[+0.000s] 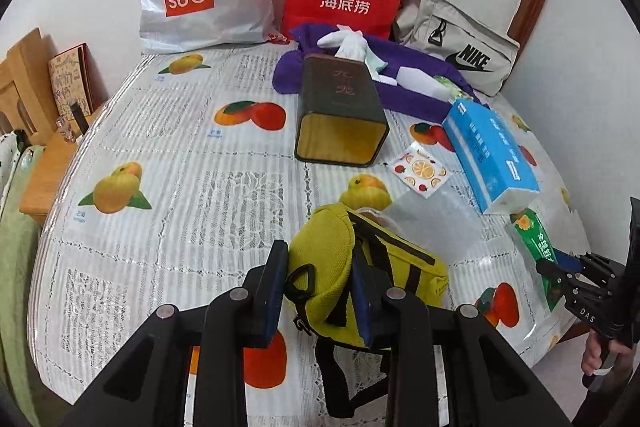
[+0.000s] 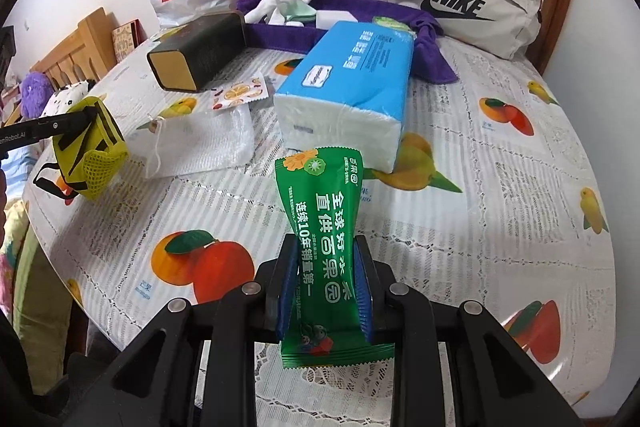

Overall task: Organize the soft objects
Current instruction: 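Lift the snack packet and yellow bag and carry both toward the purple towel, then lower the snack packet and yellow bag onto the towel and open both tools, then withdraw both tools from the towel back toward the remaining items, then grasp the small orange-print sachet with the right tool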

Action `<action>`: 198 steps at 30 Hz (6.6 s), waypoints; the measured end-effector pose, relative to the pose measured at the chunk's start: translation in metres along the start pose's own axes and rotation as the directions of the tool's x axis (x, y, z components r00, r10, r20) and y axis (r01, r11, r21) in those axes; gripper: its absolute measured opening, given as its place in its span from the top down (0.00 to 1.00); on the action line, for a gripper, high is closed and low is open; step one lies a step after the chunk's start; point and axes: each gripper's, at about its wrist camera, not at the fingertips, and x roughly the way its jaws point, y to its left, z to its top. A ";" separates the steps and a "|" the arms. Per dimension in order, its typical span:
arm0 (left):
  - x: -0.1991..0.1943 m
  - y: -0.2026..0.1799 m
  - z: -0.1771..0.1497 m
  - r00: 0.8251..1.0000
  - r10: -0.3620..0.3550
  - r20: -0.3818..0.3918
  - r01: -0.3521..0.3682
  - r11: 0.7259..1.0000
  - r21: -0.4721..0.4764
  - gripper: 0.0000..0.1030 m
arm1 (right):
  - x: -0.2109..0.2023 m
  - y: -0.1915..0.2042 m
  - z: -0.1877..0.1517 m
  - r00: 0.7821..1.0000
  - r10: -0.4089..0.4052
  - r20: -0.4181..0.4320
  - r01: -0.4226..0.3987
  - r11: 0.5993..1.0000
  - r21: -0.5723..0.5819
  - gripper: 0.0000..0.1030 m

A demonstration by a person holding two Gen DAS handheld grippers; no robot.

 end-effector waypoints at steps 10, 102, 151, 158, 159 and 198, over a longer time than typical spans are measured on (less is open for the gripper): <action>-0.003 0.004 0.011 1.000 0.012 0.011 -0.012 1.000 -0.024 0.73 | -0.012 -0.004 0.009 1.000 -0.001 0.018 0.001 1.000 -0.011 0.74; 0.181 -0.049 0.268 0.998 -0.057 -0.029 0.057 0.998 0.006 0.72 | 0.147 -0.085 0.262 0.999 -0.031 0.019 0.031 1.000 0.001 0.74; 0.018 -0.041 0.141 1.000 -0.015 0.012 0.015 1.000 0.014 0.35 | 0.021 0.018 0.143 0.985 0.144 0.095 -0.137 0.988 -0.070 0.44; -0.003 -0.033 0.113 0.999 0.032 0.034 -0.032 0.999 0.005 0.35 | 0.017 0.043 0.125 0.982 0.167 0.083 -0.160 0.984 -0.082 0.43; -0.004 -0.032 0.109 0.998 0.045 0.036 -0.045 0.999 0.003 0.35 | 0.017 0.046 0.122 0.983 0.166 0.078 -0.160 0.984 -0.081 0.43; 0.070 0.056 0.063 0.992 -0.058 -0.110 0.045 0.992 -0.117 0.35 | 0.122 0.107 0.129 0.991 0.037 -0.126 -0.060 0.981 -0.182 0.72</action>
